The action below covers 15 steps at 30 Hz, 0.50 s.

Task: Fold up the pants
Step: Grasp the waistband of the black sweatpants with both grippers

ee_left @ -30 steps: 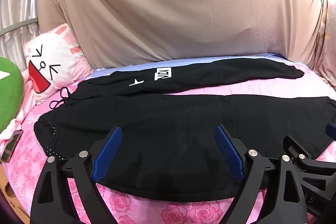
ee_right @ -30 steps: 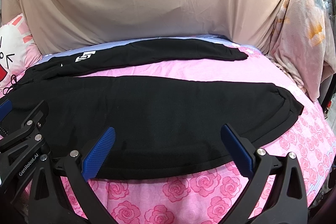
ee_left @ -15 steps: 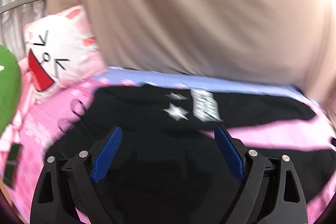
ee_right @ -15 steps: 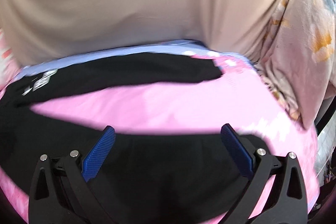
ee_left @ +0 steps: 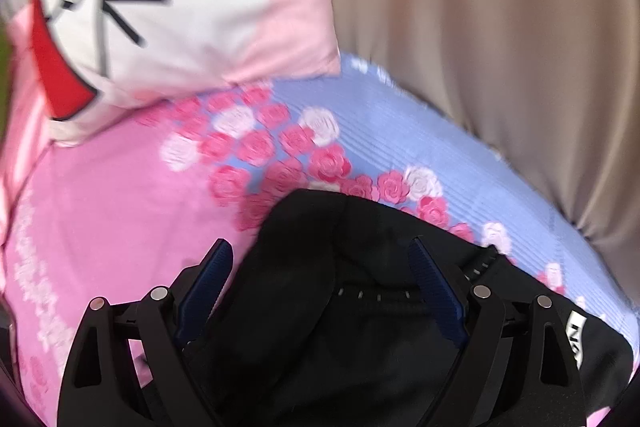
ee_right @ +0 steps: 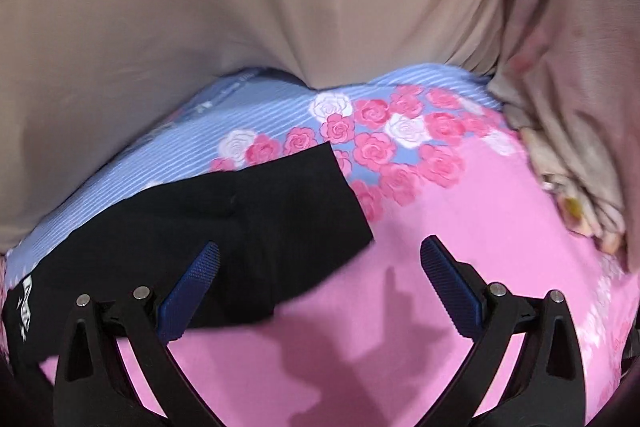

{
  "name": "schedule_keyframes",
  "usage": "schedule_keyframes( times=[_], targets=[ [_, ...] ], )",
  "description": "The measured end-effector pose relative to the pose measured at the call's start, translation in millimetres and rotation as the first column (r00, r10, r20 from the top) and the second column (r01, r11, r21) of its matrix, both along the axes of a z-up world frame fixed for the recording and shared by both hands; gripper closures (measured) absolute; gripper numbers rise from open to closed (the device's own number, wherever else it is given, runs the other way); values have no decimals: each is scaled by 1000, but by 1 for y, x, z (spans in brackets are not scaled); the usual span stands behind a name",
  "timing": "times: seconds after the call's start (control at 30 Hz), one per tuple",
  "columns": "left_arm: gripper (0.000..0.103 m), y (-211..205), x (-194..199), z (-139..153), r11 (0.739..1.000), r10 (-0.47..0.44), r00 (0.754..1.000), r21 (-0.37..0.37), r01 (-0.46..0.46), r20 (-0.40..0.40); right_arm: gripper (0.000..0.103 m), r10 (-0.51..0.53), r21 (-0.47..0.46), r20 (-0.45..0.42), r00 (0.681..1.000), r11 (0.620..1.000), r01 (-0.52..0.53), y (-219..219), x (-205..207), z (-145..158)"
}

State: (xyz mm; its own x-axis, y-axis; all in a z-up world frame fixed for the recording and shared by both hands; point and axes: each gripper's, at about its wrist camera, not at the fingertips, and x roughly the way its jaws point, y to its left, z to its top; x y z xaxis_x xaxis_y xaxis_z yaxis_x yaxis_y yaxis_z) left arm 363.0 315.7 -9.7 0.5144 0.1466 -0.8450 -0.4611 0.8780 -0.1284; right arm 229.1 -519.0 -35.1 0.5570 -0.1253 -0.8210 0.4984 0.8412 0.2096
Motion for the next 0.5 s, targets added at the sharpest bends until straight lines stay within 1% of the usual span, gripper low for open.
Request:
schedule_keyframes(
  times=[0.07,0.1,0.17,0.2,0.23,0.27,0.3,0.33,0.37,0.4,0.47,0.5],
  targets=[
    [15,0,13,-14,999,-10,999,-32,9,-43,5,-17,20,-25,1000,1000,18,-6,18,-13],
    [11,0,18,-20,999,-4,998,-36,2,-62,5,-17,40,-28,999,999,19,-7,23,-17],
    [11,-5,22,-23,1000,6,998,10,-6,-62,5,-18,74,-16,1000,997,19,-5,29,-24],
    [11,-5,25,-23,1000,5,998,19,-3,-66,6,-8,53,11,1000,999,7,1,30,-22],
    [12,-6,26,-23,1000,-6,998,24,8,-67,10,30,60,48,998,998,-33,5,31,-21],
    [19,-7,27,-22,999,-17,998,28,19,-64,29,74,46,74,994,996,-78,14,32,-17],
    [41,-11,23,-19,998,-25,998,47,28,-63,49,99,23,79,992,995,-101,20,32,-14],
    [55,-12,21,-14,996,-31,997,86,37,-64,66,128,26,91,988,991,-131,23,31,-11],
    [82,-12,16,-8,993,-30,998,109,37,-61,95,155,47,123,980,986,-162,26,27,-5],
    [96,-9,9,1,995,-45,998,92,48,-34,102,156,50,147,977,985,-165,27,21,2],
    [97,-4,-9,23,996,-52,998,76,50,28,103,162,26,208,965,985,-171,30,3,21],
    [98,-1,-26,41,996,-71,994,57,66,81,103,168,10,245,955,984,-176,32,-12,37]
  ],
)
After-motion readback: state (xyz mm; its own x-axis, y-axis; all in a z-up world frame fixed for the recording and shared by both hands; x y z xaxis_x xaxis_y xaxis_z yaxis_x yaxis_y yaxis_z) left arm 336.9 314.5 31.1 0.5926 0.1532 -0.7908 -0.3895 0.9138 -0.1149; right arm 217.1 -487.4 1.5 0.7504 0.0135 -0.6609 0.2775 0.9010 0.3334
